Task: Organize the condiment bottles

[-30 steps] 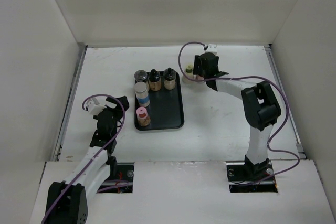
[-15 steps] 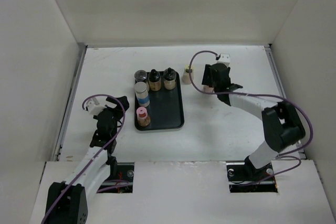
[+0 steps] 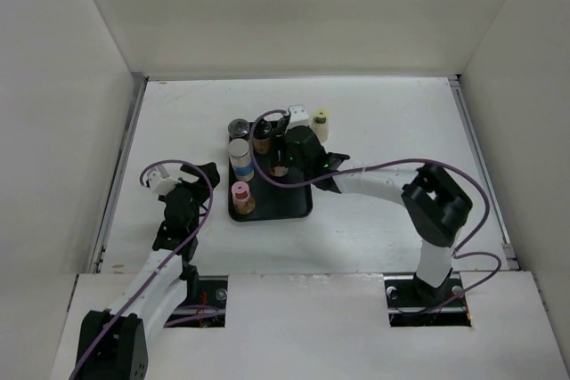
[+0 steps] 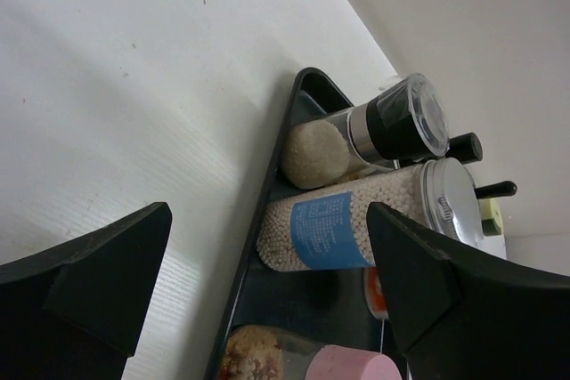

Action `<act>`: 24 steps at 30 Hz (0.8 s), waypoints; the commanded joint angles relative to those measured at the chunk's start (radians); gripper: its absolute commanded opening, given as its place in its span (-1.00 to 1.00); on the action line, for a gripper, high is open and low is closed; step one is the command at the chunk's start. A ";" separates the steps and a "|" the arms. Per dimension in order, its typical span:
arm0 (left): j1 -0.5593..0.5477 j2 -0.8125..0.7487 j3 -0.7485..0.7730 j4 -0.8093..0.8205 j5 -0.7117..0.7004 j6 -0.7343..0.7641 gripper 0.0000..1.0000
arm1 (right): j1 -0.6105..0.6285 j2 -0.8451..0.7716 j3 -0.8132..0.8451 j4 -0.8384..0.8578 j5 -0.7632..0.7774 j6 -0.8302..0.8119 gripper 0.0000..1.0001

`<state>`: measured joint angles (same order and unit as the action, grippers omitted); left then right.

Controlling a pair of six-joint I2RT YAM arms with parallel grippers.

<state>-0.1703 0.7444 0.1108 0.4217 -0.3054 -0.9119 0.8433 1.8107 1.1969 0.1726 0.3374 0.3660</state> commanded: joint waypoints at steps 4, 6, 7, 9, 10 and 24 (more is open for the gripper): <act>-0.005 -0.024 0.006 0.038 -0.021 0.022 0.87 | 0.027 0.128 0.208 0.119 0.018 -0.041 -0.01; -0.007 -0.014 0.009 0.035 -0.012 0.019 0.87 | 0.030 0.162 0.225 0.123 0.037 -0.059 -0.01; -0.007 -0.016 0.009 0.038 -0.011 0.021 0.87 | 0.030 0.173 0.230 0.125 0.049 -0.064 0.01; -0.010 -0.016 0.009 0.043 -0.020 0.022 0.87 | 0.032 0.190 0.233 0.128 0.061 -0.076 0.06; -0.011 -0.011 0.009 0.045 -0.021 0.022 0.87 | 0.032 0.199 0.233 0.131 0.060 -0.076 0.09; -0.015 -0.013 0.012 0.037 -0.020 0.030 0.87 | 0.059 0.027 0.136 0.122 0.052 -0.064 0.80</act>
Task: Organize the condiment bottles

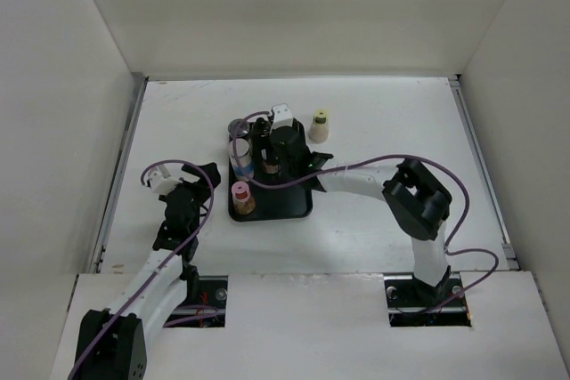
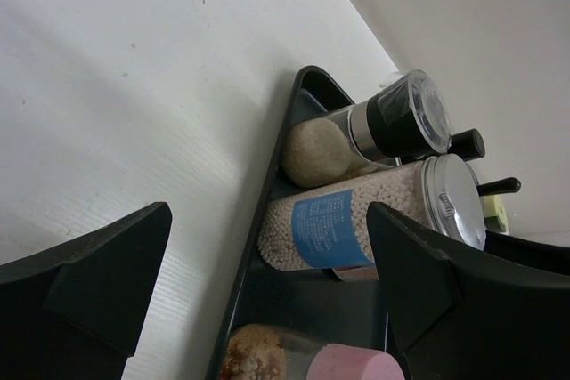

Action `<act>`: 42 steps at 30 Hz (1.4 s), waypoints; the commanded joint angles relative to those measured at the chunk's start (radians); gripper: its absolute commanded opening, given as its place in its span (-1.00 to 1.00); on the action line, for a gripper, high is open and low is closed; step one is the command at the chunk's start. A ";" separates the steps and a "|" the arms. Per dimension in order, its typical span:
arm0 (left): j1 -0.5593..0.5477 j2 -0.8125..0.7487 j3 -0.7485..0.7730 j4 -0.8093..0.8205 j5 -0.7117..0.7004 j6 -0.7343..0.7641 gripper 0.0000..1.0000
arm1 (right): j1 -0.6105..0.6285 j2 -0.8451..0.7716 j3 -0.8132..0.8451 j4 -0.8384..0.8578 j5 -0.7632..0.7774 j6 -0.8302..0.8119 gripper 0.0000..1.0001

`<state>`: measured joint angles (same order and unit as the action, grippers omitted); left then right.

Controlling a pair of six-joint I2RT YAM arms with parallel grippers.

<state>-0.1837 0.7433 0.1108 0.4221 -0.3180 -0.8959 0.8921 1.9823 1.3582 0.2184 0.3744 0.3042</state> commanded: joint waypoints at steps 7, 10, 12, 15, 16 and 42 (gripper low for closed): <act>-0.009 -0.007 0.015 0.040 -0.009 0.015 0.86 | -0.106 -0.358 -0.229 0.105 0.023 0.004 0.23; -0.016 -0.005 0.015 0.046 -0.018 0.017 0.83 | -0.192 -0.399 -0.284 0.110 0.014 0.019 -0.01; -0.018 0.004 0.013 0.047 -0.010 0.015 0.82 | -0.259 -0.383 -0.283 0.107 0.011 0.015 -0.01; -0.024 0.002 0.017 0.050 -0.018 0.018 0.81 | -0.333 -0.317 -0.240 0.088 -0.005 -0.017 0.30; -0.026 0.007 0.017 0.053 -0.023 0.018 0.80 | -0.347 -0.295 -0.222 0.081 -0.008 -0.028 0.50; -0.023 0.045 0.020 0.072 -0.006 0.017 0.80 | -0.376 0.027 0.041 0.030 -0.071 -0.093 0.25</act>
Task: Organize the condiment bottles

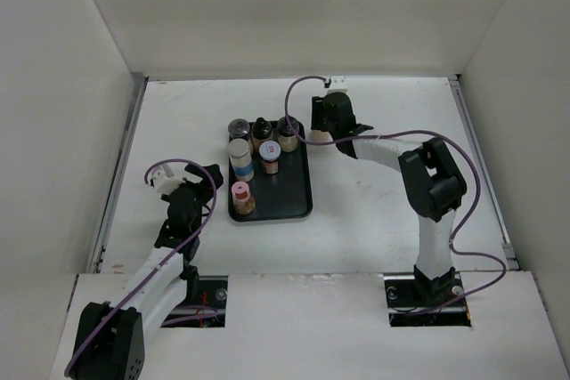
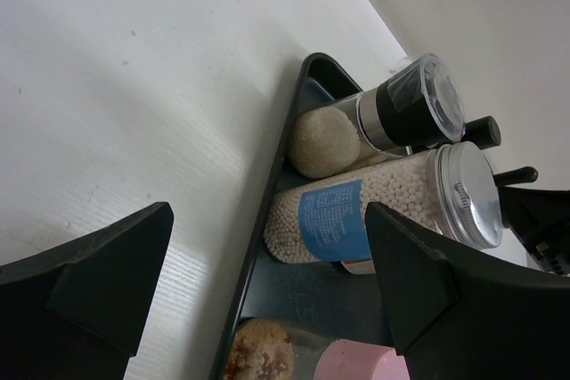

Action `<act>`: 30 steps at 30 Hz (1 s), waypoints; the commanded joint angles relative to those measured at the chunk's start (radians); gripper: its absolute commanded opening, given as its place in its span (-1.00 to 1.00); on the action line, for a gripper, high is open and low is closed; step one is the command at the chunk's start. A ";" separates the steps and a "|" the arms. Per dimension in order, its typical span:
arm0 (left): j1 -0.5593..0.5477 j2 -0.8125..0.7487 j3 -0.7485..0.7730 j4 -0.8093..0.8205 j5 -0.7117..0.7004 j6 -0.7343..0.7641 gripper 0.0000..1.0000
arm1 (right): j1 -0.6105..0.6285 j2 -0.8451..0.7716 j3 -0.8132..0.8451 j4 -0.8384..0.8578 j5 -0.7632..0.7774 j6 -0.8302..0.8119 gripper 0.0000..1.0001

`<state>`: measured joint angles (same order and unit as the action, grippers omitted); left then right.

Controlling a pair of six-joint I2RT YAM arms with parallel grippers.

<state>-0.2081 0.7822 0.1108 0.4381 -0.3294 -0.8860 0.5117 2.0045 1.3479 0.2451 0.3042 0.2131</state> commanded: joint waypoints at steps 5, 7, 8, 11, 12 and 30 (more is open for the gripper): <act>0.002 0.003 0.020 0.056 -0.002 0.010 0.80 | 0.004 -0.094 -0.019 0.029 0.027 0.032 -0.03; 0.008 -0.003 0.018 0.054 0.007 0.005 0.80 | 0.014 -0.191 -0.097 0.074 0.042 0.057 -0.06; 0.009 -0.008 0.018 0.056 0.007 0.007 0.81 | 0.027 -0.241 -0.140 0.092 0.049 0.069 -0.07; 0.008 -0.014 0.015 0.054 -0.007 0.010 0.82 | 0.078 -0.364 -0.260 0.106 0.058 0.106 -0.08; 0.011 -0.017 0.013 0.050 -0.002 0.006 0.83 | 0.098 -0.395 -0.294 0.103 0.056 0.117 -0.08; 0.029 -0.067 0.003 0.010 -0.066 0.016 1.00 | 0.463 -0.466 -0.484 0.094 0.151 0.097 -0.08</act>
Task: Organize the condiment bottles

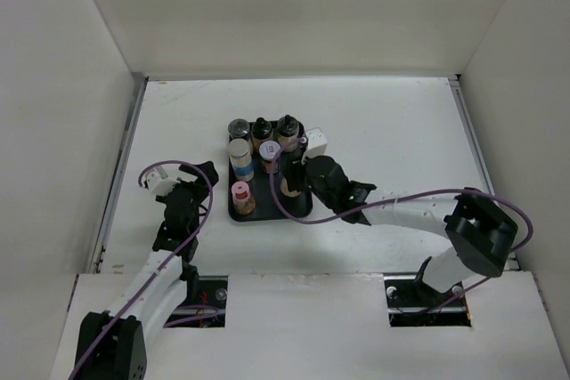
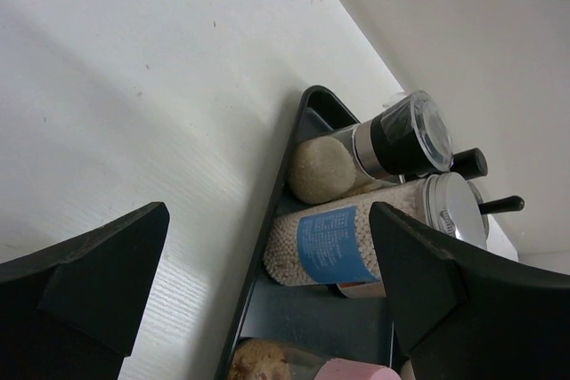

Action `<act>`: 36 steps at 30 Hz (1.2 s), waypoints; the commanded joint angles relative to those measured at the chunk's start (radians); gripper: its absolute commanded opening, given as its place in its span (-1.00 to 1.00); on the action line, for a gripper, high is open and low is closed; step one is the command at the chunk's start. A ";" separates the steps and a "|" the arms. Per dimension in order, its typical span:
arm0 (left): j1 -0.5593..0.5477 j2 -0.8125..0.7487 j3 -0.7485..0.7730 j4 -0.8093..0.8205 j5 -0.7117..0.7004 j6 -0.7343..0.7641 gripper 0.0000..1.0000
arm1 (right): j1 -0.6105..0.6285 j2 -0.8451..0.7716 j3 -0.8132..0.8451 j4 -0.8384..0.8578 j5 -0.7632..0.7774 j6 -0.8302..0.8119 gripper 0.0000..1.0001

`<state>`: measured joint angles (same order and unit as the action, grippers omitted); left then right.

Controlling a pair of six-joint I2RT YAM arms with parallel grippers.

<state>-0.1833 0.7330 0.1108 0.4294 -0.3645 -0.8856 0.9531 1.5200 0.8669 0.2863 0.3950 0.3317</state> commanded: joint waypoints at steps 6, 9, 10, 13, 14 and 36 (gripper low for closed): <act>0.011 0.000 0.007 -0.003 -0.039 0.016 1.00 | 0.048 0.084 0.003 0.053 0.116 -0.054 -0.04; 0.012 0.016 0.012 -0.004 -0.043 0.019 1.00 | 0.052 0.103 -0.003 0.059 0.113 -0.045 -0.02; 0.011 0.019 0.012 -0.004 -0.045 0.019 1.00 | 0.052 0.108 -0.006 0.059 0.113 -0.042 0.01; 0.020 0.013 0.012 -0.018 -0.045 0.013 1.00 | 0.052 0.131 -0.005 0.053 0.110 -0.037 0.20; 0.021 0.009 0.015 -0.026 -0.045 0.011 1.00 | 0.052 0.129 -0.006 0.057 0.111 -0.037 0.32; -0.003 0.120 0.225 -0.311 -0.110 0.020 1.00 | -0.227 -0.374 -0.382 0.222 0.271 0.167 1.00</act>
<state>-0.1795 0.8452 0.2787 0.1364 -0.4671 -0.8665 0.7727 1.1351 0.4950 0.5079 0.6552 0.4053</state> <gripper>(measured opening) 0.997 0.999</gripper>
